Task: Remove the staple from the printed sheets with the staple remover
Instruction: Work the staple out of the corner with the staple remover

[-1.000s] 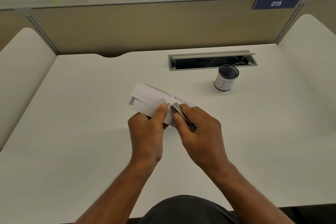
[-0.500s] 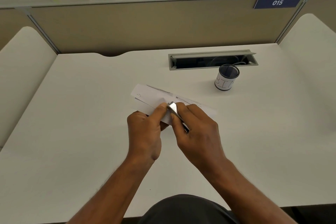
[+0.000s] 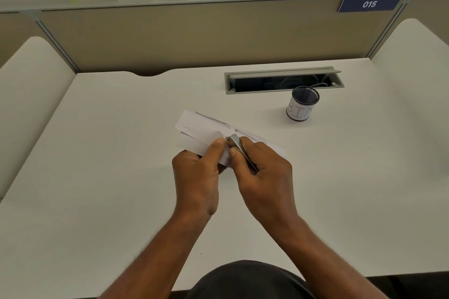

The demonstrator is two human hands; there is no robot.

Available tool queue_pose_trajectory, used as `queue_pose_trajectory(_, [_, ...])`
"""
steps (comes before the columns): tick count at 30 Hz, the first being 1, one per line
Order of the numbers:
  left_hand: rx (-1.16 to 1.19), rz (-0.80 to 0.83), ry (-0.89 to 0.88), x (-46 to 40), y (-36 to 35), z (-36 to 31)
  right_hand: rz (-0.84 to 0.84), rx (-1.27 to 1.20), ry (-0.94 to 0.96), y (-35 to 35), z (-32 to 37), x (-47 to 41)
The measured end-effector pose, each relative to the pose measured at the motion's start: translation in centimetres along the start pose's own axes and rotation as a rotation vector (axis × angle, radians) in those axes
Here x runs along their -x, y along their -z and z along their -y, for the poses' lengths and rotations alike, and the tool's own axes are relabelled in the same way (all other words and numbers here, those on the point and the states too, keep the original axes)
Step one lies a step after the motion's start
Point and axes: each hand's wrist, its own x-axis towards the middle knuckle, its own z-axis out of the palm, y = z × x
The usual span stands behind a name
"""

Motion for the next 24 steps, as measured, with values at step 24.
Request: queue_pose_trajectory(24, [-0.083,-0.005,-0.035,0.21,0.22,0.06,0.017,0.208,0.164,0.07,-0.46,0.34])
